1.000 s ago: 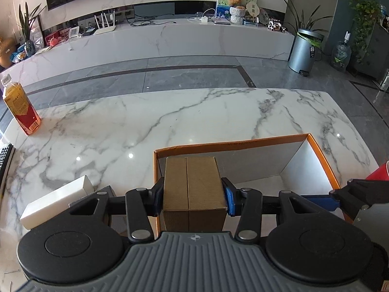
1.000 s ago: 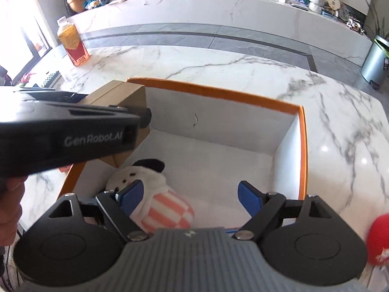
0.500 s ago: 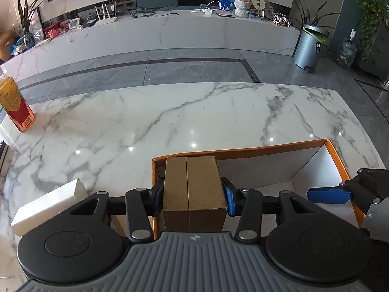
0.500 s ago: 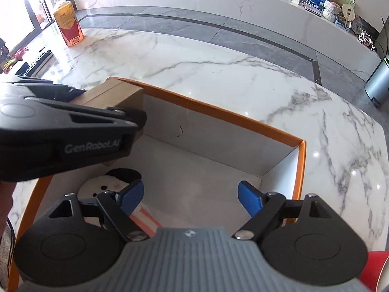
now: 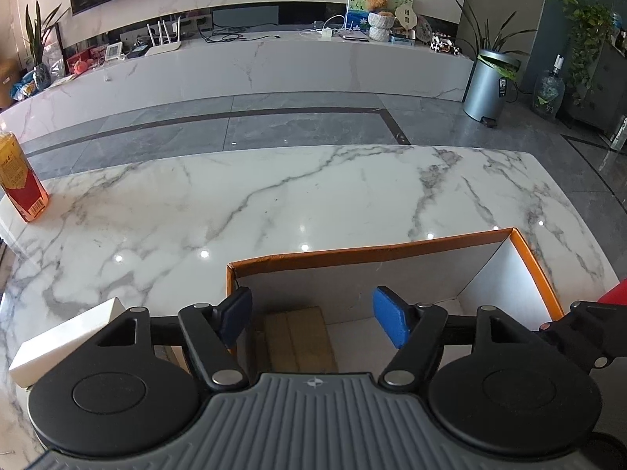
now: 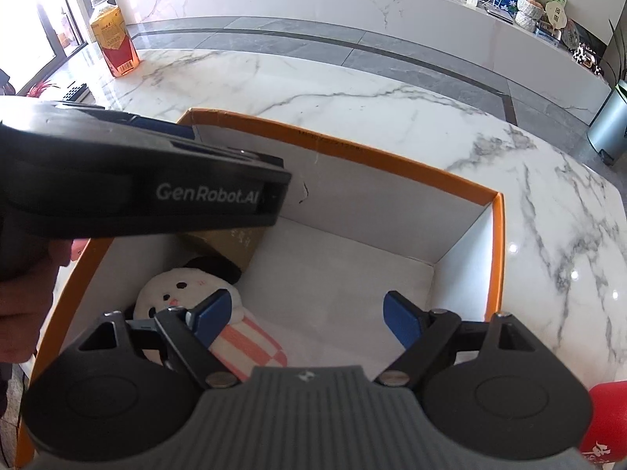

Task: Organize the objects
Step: 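Lower the kraft box into the orange box and open the left tool, then move both tools out of the orange box back over the table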

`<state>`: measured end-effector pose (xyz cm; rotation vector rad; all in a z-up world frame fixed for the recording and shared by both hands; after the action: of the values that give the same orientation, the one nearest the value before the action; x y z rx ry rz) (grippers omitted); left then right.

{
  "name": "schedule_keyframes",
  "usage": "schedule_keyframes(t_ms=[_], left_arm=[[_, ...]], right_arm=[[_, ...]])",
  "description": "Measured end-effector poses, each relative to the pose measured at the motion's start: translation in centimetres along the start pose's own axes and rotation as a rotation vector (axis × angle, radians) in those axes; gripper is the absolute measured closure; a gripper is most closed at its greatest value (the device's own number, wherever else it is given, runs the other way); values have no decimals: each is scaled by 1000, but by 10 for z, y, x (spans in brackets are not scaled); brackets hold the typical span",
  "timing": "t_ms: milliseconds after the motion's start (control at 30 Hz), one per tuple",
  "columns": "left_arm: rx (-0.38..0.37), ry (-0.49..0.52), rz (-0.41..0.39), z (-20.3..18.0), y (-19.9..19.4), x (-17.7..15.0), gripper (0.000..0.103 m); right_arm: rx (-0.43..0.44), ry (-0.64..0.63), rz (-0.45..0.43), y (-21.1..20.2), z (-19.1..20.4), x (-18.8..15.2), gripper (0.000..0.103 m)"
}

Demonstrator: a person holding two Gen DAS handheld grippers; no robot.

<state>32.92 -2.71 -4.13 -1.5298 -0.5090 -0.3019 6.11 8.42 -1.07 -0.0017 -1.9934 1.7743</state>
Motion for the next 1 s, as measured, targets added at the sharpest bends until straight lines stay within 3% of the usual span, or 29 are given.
schedule_keyframes(t_ms=[300, 533, 667, 900, 1000], left_arm=[[27, -9, -33, -3, -24, -8, 17], [-15, -14, -48, 11, -60, -29, 16], [31, 15, -50, 26, -82, -44, 14], [114, -16, -99, 78, -118, -74, 14], [111, -72, -125, 108, -128, -84, 13]], right_arm=[[5, 1, -42, -14, 7, -10, 18], [36, 185, -189, -44, 8, -25, 11], [44, 204, -271, -65, 28, -32, 8], [51, 105, -353, -82, 90, -41, 8], [25, 55, -433, -94, 118, -44, 8]])
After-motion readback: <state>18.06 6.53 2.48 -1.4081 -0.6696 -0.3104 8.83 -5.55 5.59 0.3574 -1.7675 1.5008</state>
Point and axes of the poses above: each gripper's, at about its wrist camera, not at the fingertips, and y roughly the way its jaws point, z to its left, x to its top, the point moved 4 cm from there along y, roughly the way its jaws point, and after that the axes turned 10 degrees about z, right-handed, at the moved point
